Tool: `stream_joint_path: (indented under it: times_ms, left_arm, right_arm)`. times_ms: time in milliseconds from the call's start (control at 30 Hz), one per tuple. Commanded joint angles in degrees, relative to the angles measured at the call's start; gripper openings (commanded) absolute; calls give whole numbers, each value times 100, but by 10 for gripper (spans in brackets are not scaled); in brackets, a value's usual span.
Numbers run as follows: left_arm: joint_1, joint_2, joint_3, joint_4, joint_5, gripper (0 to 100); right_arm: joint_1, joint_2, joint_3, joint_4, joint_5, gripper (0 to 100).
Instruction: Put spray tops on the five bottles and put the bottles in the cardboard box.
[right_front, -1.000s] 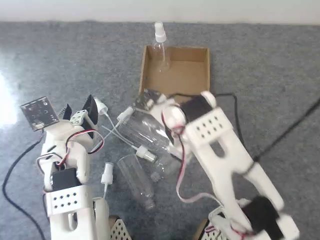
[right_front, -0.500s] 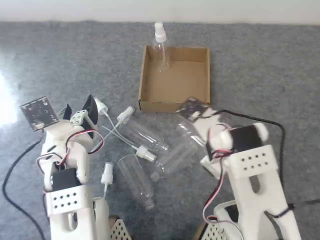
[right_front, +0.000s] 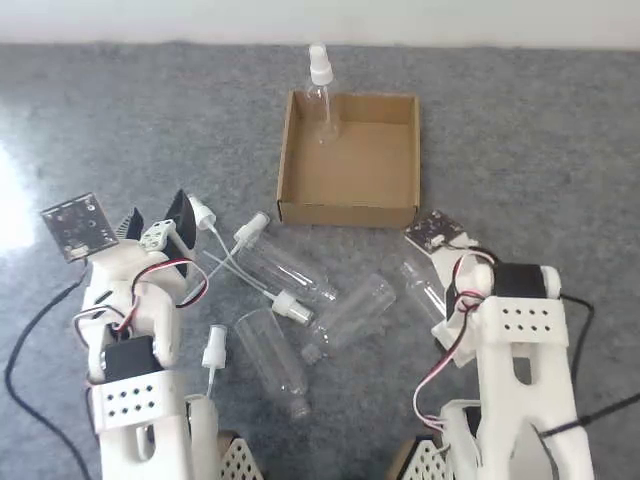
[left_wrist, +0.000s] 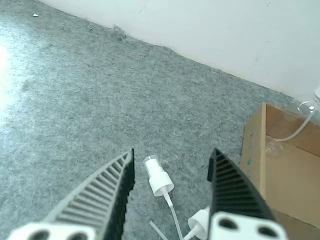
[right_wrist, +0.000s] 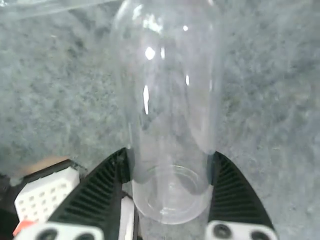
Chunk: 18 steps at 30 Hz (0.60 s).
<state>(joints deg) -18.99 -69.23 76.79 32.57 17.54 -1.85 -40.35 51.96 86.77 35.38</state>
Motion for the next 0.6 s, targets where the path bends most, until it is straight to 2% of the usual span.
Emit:
stream_joint_path:
  times_ms: [0,167,367,567]
  left_arm:
    - [9,35,-40,-158,62,224]
    - [9,35,-40,-158,62,224]
    - [9,35,-40,-158,62,224]
    - [9,35,-40,-158,62,224]
  right_arm:
    - [92,-198,264,-391,44,147]
    - [101,-198,580,-479,35,266]
    - [66,-198,554,-470,-334,274]
    - [66,-198,360,-462,-360,274]
